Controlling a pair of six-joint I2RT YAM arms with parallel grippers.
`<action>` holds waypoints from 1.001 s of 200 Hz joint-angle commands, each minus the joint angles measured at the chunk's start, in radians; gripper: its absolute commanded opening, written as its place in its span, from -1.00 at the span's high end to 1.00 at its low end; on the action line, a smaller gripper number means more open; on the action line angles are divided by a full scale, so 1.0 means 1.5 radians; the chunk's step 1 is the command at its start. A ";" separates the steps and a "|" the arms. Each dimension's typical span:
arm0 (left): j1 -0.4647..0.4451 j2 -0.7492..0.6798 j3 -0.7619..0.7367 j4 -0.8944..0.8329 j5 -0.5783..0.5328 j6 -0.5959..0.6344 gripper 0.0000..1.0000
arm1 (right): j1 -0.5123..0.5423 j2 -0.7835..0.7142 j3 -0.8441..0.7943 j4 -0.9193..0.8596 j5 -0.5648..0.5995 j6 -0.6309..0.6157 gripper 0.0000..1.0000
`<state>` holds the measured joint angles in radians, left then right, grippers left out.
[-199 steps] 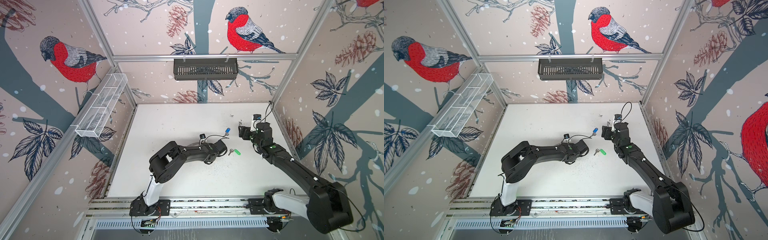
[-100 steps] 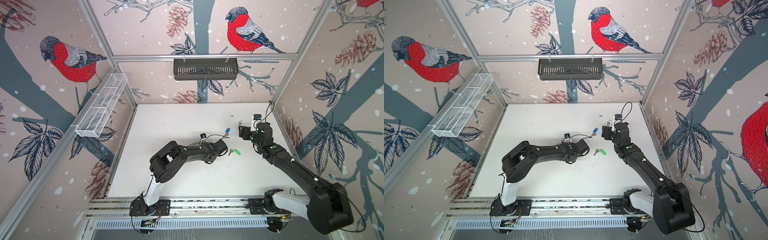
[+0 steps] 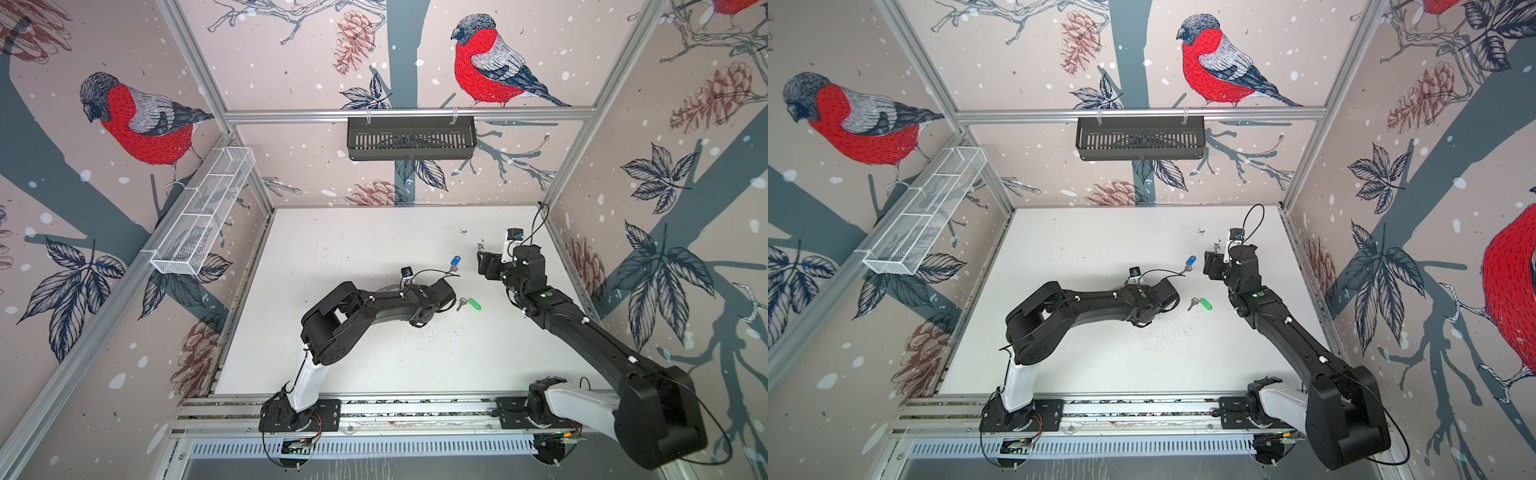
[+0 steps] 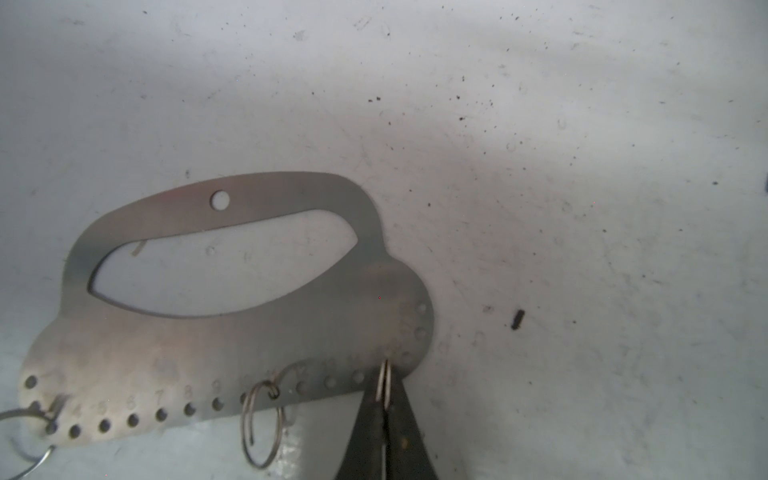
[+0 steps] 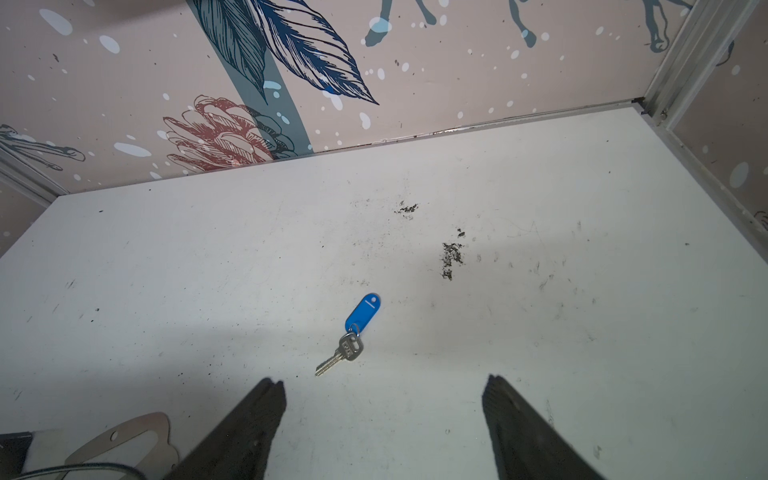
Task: Put the keys on the keyring
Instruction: 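Close the left gripper on the split ring at the plate's edge, then lift the steel plate by its ring with the left gripper toward the center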
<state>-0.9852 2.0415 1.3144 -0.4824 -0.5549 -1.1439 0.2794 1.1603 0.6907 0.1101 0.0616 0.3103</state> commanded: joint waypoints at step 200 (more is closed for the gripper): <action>0.029 -0.245 -0.102 0.191 0.136 0.583 1.00 | 0.011 -0.020 0.007 0.003 -0.008 0.002 -0.57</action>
<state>-0.9623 1.7340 1.1900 -0.3058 -0.4686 -0.4099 0.2893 1.1427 0.6937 0.1062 0.0612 0.3107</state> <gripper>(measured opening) 0.049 0.787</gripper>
